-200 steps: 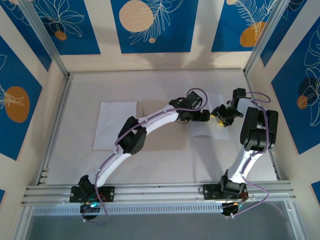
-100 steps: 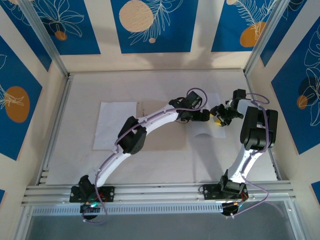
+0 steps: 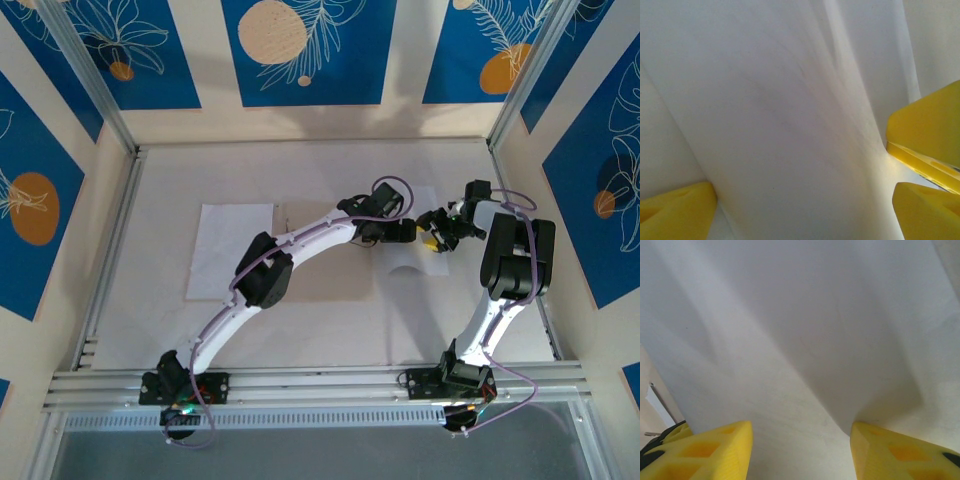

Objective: Put the files into the folder

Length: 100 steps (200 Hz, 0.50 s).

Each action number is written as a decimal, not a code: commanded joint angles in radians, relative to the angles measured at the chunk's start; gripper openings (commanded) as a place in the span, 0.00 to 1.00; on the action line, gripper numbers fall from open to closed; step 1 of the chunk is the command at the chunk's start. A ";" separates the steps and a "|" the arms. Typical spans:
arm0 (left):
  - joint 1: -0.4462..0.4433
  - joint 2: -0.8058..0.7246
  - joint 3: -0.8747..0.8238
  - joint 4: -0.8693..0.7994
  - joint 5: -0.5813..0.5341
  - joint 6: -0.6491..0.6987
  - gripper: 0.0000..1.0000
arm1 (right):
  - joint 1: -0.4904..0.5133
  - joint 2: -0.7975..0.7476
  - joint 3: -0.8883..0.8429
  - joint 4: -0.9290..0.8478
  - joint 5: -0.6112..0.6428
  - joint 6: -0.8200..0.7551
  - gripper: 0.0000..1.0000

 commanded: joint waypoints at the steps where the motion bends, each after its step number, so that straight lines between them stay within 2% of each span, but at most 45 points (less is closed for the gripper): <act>1: -0.003 -0.026 -0.033 -0.084 0.027 -0.026 0.87 | -0.008 0.013 -0.018 0.007 -0.066 0.018 0.55; 100: 0.008 -0.066 -0.093 -0.040 0.035 -0.063 0.65 | -0.041 -0.039 -0.050 0.054 -0.164 0.044 0.55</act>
